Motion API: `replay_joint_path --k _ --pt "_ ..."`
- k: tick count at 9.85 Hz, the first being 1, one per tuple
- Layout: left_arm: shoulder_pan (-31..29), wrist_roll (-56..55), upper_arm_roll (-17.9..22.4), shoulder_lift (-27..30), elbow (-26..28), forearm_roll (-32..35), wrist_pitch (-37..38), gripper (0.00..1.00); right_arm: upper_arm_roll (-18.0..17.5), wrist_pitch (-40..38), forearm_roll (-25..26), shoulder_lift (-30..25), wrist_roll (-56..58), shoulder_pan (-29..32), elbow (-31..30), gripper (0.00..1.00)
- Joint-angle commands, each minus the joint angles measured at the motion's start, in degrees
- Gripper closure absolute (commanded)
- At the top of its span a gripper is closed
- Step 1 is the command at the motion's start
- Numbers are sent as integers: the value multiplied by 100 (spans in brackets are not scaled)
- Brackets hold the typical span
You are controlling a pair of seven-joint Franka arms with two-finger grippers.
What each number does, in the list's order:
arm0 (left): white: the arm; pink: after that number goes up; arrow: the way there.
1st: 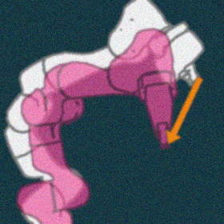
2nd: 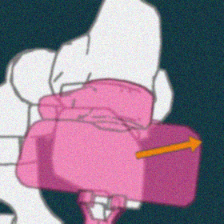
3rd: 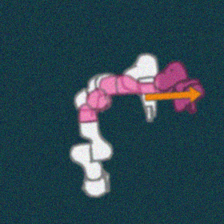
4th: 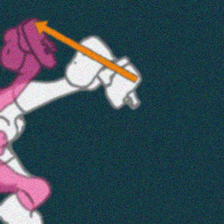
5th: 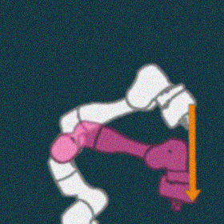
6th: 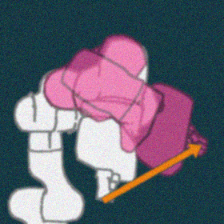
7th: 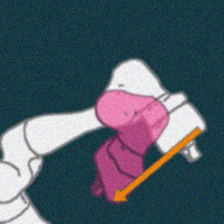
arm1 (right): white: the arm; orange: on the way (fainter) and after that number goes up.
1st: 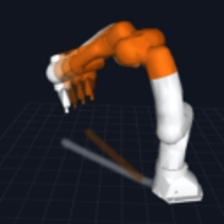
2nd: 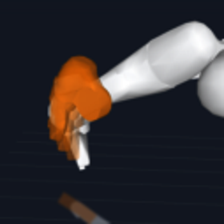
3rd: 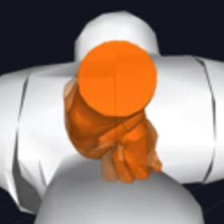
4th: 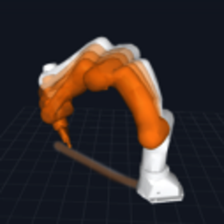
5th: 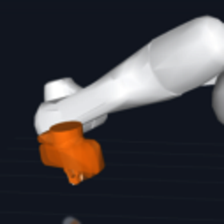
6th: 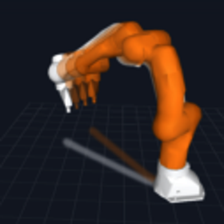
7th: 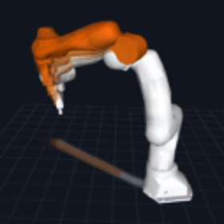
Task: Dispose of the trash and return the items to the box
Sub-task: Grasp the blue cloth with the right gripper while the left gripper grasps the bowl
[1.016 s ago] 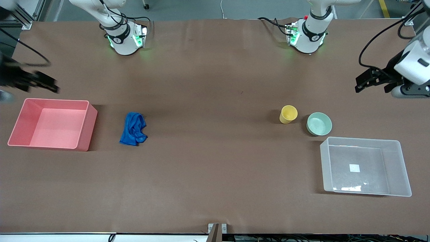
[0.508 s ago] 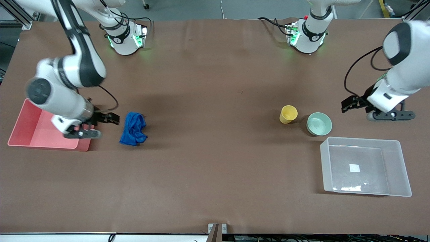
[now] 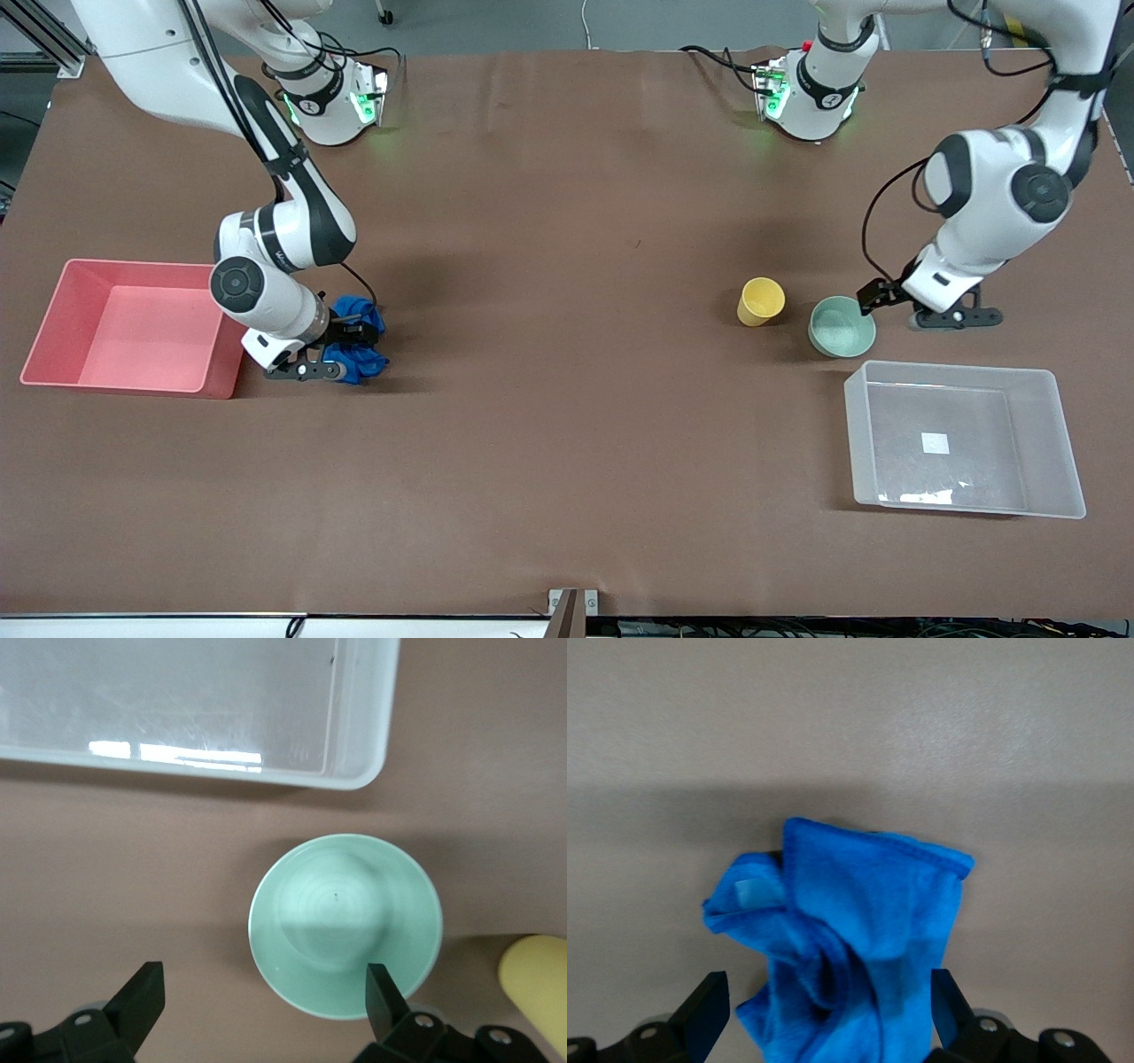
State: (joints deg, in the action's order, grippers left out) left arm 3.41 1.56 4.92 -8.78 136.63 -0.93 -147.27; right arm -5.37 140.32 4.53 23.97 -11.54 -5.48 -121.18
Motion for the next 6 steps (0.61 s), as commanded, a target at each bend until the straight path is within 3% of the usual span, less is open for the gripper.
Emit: replay_joint_path --k 1,3,4,5,6 --pt "-42 213 53 -623 30 93 -363 0 -8 405 303 -51 -137 64 -377 0" --pt "-42 214 53 -1045 -14 102 -810 1 -17 918 303 -42 -452 64 -643 3" --pt "-42 214 53 -1195 -14 102 -1056 7 -17 953 303 -16 -515 64 -643 28" --pt "-33 205 53 -1283 -14 76 -1267 31 -17 927 303 -16 -524 64 -643 81" --pt "-42 214 53 -1276 -5 67 -1278 71 -17 901 303 -16 -568 73 -609 99"
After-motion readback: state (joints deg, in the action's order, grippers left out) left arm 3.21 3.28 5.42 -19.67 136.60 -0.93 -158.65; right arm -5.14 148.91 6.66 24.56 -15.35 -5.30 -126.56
